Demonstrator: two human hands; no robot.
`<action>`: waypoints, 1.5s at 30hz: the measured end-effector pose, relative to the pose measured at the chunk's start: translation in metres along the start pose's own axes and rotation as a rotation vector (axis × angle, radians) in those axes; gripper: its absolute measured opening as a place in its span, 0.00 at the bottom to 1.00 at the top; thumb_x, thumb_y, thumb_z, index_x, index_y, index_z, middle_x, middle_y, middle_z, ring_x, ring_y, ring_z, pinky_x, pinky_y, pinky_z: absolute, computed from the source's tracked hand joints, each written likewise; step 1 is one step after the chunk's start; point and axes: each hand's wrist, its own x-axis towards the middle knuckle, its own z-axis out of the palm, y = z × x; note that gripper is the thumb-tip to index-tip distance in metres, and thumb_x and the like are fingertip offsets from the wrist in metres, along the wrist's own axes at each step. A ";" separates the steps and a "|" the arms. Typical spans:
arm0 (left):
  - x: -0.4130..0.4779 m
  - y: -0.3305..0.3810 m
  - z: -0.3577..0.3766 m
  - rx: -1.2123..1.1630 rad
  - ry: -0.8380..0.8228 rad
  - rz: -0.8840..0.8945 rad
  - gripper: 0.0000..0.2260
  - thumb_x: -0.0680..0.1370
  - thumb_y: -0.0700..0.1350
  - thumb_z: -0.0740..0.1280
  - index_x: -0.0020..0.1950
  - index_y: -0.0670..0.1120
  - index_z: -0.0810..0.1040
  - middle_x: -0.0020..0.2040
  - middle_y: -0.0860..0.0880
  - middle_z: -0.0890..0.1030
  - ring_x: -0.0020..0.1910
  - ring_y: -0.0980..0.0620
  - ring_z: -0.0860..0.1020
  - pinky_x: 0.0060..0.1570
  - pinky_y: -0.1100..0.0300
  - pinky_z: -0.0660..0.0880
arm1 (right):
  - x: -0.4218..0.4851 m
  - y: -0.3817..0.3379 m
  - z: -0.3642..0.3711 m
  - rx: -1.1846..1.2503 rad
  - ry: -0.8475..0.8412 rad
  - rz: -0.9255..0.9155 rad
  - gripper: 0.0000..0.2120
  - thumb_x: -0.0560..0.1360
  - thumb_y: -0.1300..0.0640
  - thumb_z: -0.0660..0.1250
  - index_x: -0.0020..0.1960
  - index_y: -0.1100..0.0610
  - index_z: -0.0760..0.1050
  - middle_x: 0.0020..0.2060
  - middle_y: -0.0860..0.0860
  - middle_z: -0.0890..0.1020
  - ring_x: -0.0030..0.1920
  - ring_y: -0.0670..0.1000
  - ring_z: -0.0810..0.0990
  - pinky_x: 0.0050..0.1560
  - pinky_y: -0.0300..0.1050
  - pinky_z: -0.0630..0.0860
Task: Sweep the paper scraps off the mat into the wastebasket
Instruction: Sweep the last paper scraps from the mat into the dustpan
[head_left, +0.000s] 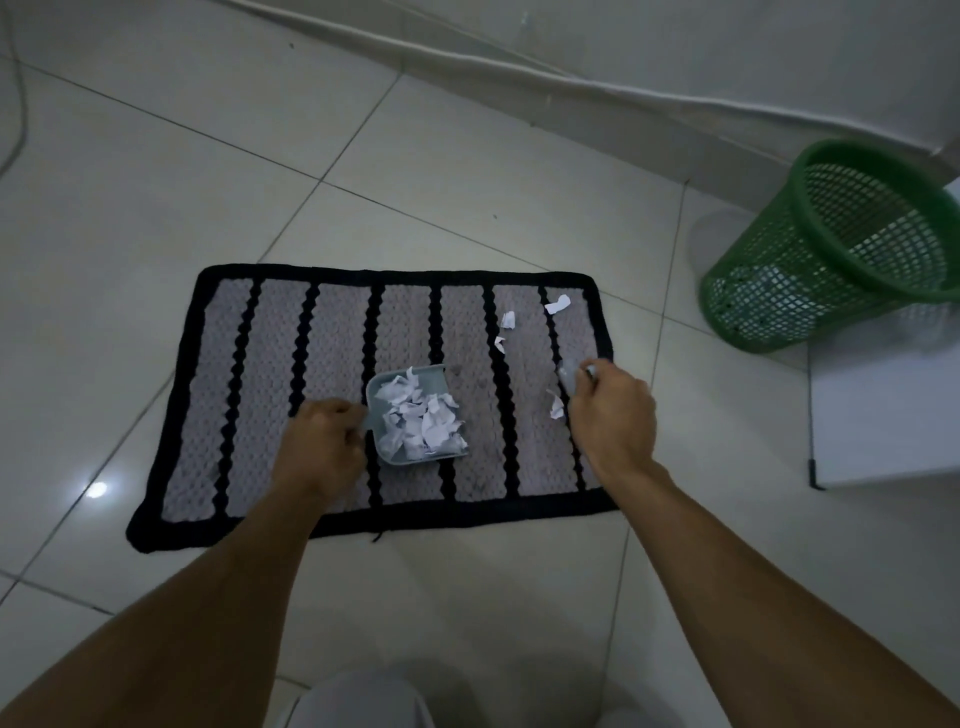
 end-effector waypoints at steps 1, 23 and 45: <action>0.004 0.003 0.000 0.013 0.008 0.009 0.17 0.70 0.41 0.58 0.51 0.39 0.82 0.48 0.39 0.83 0.45 0.35 0.77 0.44 0.44 0.77 | -0.006 -0.001 0.008 -0.008 -0.024 -0.024 0.13 0.81 0.57 0.60 0.40 0.58 0.77 0.30 0.52 0.79 0.30 0.52 0.76 0.31 0.45 0.74; -0.018 0.000 0.011 -0.184 0.047 0.009 0.13 0.71 0.36 0.64 0.53 0.35 0.80 0.46 0.37 0.82 0.43 0.41 0.78 0.44 0.57 0.71 | -0.069 -0.073 0.047 0.189 -0.090 -0.268 0.08 0.79 0.61 0.62 0.44 0.58 0.78 0.27 0.50 0.78 0.25 0.49 0.73 0.24 0.44 0.71; 0.044 0.060 0.047 -0.111 0.115 -0.080 0.11 0.69 0.31 0.64 0.49 0.38 0.80 0.41 0.37 0.78 0.38 0.40 0.74 0.36 0.50 0.75 | 0.086 -0.019 0.033 0.070 -0.298 -0.359 0.09 0.79 0.58 0.63 0.45 0.59 0.81 0.32 0.53 0.81 0.27 0.44 0.72 0.28 0.43 0.65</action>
